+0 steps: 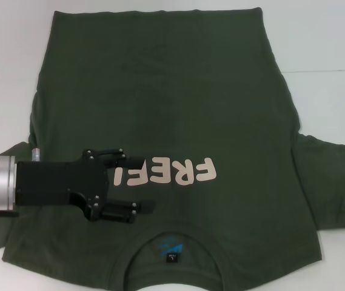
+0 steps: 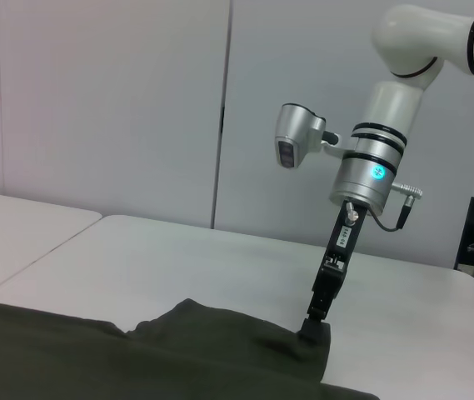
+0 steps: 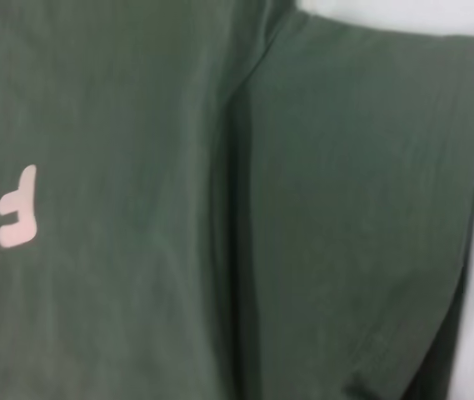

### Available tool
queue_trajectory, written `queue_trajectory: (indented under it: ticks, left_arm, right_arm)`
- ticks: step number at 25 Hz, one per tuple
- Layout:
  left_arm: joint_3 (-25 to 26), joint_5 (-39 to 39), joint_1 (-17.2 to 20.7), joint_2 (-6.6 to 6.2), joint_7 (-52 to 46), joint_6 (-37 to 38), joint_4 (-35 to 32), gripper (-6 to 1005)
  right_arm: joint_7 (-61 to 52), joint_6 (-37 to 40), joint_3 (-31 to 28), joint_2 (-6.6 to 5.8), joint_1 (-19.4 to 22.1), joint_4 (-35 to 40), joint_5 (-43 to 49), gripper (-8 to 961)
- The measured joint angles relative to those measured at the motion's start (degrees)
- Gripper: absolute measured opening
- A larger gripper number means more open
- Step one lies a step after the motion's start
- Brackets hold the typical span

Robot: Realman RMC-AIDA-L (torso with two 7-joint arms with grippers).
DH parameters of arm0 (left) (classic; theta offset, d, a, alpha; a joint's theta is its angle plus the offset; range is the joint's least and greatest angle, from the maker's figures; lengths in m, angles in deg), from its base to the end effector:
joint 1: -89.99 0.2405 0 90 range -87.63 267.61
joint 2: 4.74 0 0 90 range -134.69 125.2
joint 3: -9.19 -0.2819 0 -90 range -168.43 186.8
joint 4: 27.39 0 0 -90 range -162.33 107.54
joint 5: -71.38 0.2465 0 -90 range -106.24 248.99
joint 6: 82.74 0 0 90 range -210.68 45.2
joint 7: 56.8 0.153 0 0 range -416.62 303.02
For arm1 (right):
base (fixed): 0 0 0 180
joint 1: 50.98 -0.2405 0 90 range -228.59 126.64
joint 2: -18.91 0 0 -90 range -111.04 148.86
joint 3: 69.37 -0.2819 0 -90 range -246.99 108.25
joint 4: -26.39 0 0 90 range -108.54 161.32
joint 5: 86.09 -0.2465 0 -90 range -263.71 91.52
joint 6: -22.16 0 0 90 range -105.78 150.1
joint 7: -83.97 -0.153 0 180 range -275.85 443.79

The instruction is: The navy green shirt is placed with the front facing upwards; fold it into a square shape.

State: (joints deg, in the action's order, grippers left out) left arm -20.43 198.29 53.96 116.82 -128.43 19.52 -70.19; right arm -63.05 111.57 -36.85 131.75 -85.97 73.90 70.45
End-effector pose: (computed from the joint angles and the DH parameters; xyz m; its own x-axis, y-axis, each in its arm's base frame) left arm -0.2645 0.3695 -0.0126 0.8728 0.1507 0.4642 0.2112 -0.9741 -0.0808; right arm 0.3741 0.3824 0.0642 0.0528 -0.9789 -0.1972 -0.9586 0.0057 -0.2848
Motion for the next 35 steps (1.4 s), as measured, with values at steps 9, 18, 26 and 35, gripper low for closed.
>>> queue_trajectory:
  ticks: [9,18,26,35]
  left_arm:
    - [0.0,-0.07,0.08,-0.01,-0.3,-0.19,0.0,872]
    - [0.16,-0.41,0.1,0.16,-0.77,-0.32,0.0,872]
    - [0.39,-0.67,-0.04,0.45,-1.47,-1.0,0.0,872]
    - [0.13,-1.44,-0.14,0.87,-1.58,-2.08,0.0,872]
  right_arm:
    - [-0.1,-3.42,-0.52,-2.09,1.73,3.56,0.11,11]
    - [1.6,-12.62,-0.18,-2.45,1.91,3.73,2.36,11]
    - [2.96,-15.11,-0.53,-2.63,0.91,3.92,1.9,12]
    - [3.44,-14.81,0.01,-2.29,-0.89,6.99,1.98,12]
